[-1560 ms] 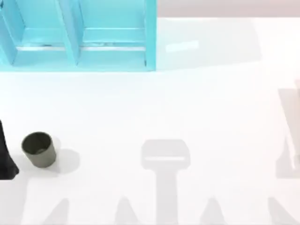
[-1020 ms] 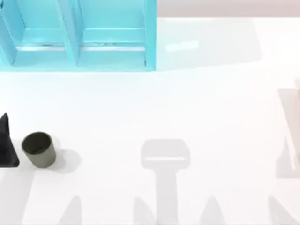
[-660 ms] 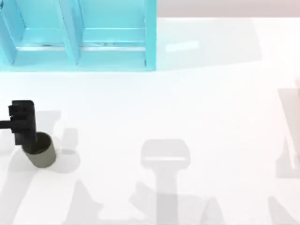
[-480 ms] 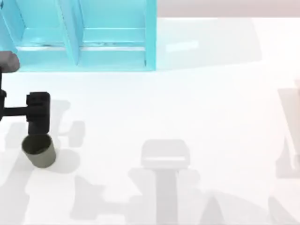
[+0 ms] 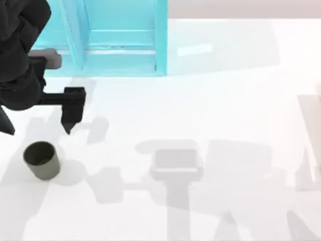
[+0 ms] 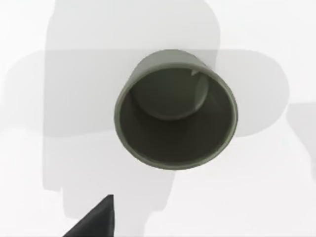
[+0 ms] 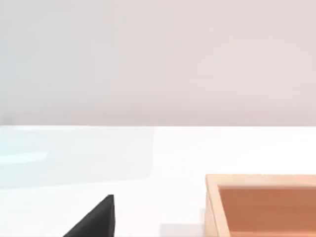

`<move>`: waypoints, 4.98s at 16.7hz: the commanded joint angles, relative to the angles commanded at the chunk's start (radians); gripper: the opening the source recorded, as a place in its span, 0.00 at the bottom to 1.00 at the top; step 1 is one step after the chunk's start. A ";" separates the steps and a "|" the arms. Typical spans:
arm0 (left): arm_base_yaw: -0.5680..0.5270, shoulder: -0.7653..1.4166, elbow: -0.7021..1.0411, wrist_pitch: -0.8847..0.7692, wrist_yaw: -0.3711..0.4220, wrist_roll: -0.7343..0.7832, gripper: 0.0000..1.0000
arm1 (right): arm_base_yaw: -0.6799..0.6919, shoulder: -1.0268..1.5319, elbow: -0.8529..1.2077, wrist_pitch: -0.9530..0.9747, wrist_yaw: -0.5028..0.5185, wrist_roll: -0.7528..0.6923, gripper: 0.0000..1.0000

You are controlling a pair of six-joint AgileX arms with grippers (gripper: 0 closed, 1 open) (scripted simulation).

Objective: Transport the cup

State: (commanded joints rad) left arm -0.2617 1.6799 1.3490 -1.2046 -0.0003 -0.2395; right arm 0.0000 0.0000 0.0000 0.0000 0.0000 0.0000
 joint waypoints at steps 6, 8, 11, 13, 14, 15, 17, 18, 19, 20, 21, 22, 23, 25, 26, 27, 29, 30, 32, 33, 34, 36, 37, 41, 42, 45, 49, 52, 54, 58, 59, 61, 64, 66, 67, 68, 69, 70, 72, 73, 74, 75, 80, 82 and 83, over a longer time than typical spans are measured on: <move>-0.008 0.047 0.044 -0.033 -0.001 -0.007 1.00 | 0.000 0.000 0.000 0.000 0.000 0.000 1.00; -0.003 0.044 0.038 -0.028 -0.001 -0.006 1.00 | 0.000 0.000 0.000 0.000 0.000 0.000 1.00; -0.004 0.063 -0.019 0.042 -0.001 -0.003 1.00 | 0.000 0.000 0.000 0.000 0.000 0.000 1.00; -0.004 0.089 -0.082 0.137 -0.001 -0.003 1.00 | 0.000 0.000 0.000 0.000 0.000 0.000 1.00; -0.004 0.103 -0.117 0.190 -0.001 -0.002 1.00 | 0.000 0.000 0.000 0.000 0.000 0.000 1.00; -0.003 0.117 -0.151 0.241 -0.001 -0.002 1.00 | 0.000 0.000 0.000 0.000 0.000 0.000 1.00; -0.004 0.141 -0.207 0.319 -0.001 -0.002 1.00 | 0.000 0.000 0.000 0.000 0.000 0.000 1.00; -0.004 0.150 -0.225 0.342 -0.001 -0.002 1.00 | 0.000 0.000 0.000 0.000 0.000 0.000 1.00; -0.004 0.154 -0.236 0.355 -0.001 -0.002 1.00 | 0.000 0.000 0.000 0.000 0.000 0.000 1.00; -0.004 0.155 -0.238 0.357 -0.001 -0.002 1.00 | 0.000 0.000 0.000 0.000 0.000 0.000 1.00; -0.004 0.155 -0.238 0.357 -0.001 -0.002 1.00 | 0.000 0.000 0.000 0.000 0.000 0.000 1.00; -0.004 0.155 -0.238 0.357 -0.001 -0.002 1.00 | 0.000 0.000 0.000 0.000 0.000 0.000 1.00; -0.004 0.155 -0.238 0.357 -0.001 -0.002 1.00 | 0.000 0.000 0.000 0.000 0.000 0.000 1.00; -0.004 0.155 -0.238 0.357 -0.001 -0.002 0.85 | 0.000 0.000 0.000 0.000 0.000 0.000 1.00; -0.004 0.155 -0.238 0.357 -0.001 -0.002 0.77 | 0.000 0.000 0.000 0.000 0.000 0.000 1.00; -0.004 0.155 -0.238 0.357 -0.001 -0.002 0.70 | 0.000 0.000 0.000 0.000 0.000 0.000 1.00; -0.004 0.155 -0.238 0.357 -0.001 -0.002 0.55 | 0.000 0.000 0.000 0.000 0.000 0.000 1.00; -0.004 0.155 -0.238 0.357 -0.001 -0.002 0.47 | 0.000 0.000 0.000 0.000 0.000 0.000 1.00; -0.004 0.155 -0.238 0.357 -0.001 -0.002 0.32 | 0.000 0.000 0.000 0.000 0.000 0.000 1.00; -0.004 0.155 -0.238 0.357 -0.001 -0.002 0.25 | 0.000 0.000 0.000 0.000 0.000 0.000 1.00; -0.004 0.155 -0.238 0.357 -0.001 -0.002 0.17 | 0.000 0.000 0.000 0.000 0.000 0.000 1.00; -0.004 0.155 -0.238 0.357 -0.001 -0.002 0.02 | 0.000 0.000 0.000 0.000 0.000 0.000 1.00; -0.004 0.155 -0.238 0.357 -0.001 -0.002 0.00 | 0.000 0.000 0.000 0.000 0.000 0.000 1.00; -0.004 0.155 -0.238 0.357 -0.001 -0.002 0.00 | 0.000 0.000 0.000 0.000 0.000 0.000 1.00; -0.004 0.155 -0.238 0.357 -0.001 -0.002 0.00 | 0.000 0.000 0.000 0.000 0.000 0.000 1.00; -0.004 0.154 -0.237 0.357 -0.001 -0.001 0.00 | 0.000 0.000 0.000 0.000 0.000 0.000 1.00; 0.065 0.166 -0.189 0.331 0.010 0.062 0.00 | 0.000 0.000 0.000 0.000 0.000 0.000 1.00; 0.223 0.196 -0.097 0.273 0.027 0.213 0.00 | 0.000 0.000 0.000 0.000 0.000 0.000 1.00; 0.375 0.225 -0.025 0.218 0.037 0.359 0.00 | 0.000 0.000 0.000 0.000 0.000 0.000 1.00; 0.674 0.270 0.112 0.108 0.049 0.670 0.00 | 0.000 0.000 0.000 0.000 0.000 0.000 1.00; 0.729 0.277 0.142 0.084 0.051 0.729 0.00 | 0.000 0.000 0.000 0.000 0.000 0.000 1.00; 0.813 0.288 0.196 0.044 0.056 0.819 0.00 | 0.000 0.000 0.000 0.000 0.000 0.000 1.00; 0.873 0.293 0.243 0.011 0.062 0.879 0.00 | 0.000 0.000 0.000 0.000 0.000 0.000 1.00; 0.876 0.293 0.246 0.009 0.062 0.881 0.00 | 0.000 0.000 0.000 0.000 0.000 0.000 1.00; 0.876 0.293 0.246 0.009 0.062 0.881 0.00 | 0.000 0.000 0.000 0.000 0.000 0.000 1.00; 0.876 0.293 0.246 0.009 0.062 0.881 0.00 | 0.000 0.000 0.000 0.000 0.000 0.000 1.00; 0.873 0.290 0.243 0.011 0.059 0.881 0.00 | 0.000 0.000 0.000 0.000 0.000 0.000 1.00; 0.873 0.292 0.240 0.014 0.060 0.882 0.00 | 0.000 0.000 0.000 0.000 0.000 0.000 1.00; 0.877 0.307 0.213 0.052 0.061 0.883 0.00 | 0.000 0.000 0.000 0.000 0.000 0.000 1.00; 0.880 0.317 0.194 0.086 0.061 0.884 0.00 | 0.000 0.000 0.000 0.000 0.000 0.000 1.00; 0.883 0.330 0.172 0.128 0.061 0.886 0.00 | 0.000 0.000 0.000 0.000 0.000 0.000 1.00; 0.885 0.345 0.149 0.169 0.061 0.889 0.00 | 0.000 0.000 0.000 0.000 0.000 0.000 1.00; 0.890 0.375 0.101 0.234 0.063 0.895 0.00 | 0.000 0.000 0.000 0.000 0.000 0.000 1.00; 0.890 0.375 0.101 0.234 0.063 0.895 0.08 | 0.000 0.000 0.000 0.000 0.000 0.000 1.00; 0.890 0.375 0.101 0.234 0.063 0.895 0.15 | 0.000 0.000 0.000 0.000 0.000 0.000 1.00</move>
State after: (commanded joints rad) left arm 0.6282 2.0548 1.4497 -0.9703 0.0626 0.6557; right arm 0.0000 0.0000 0.0000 0.0000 0.0000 0.0000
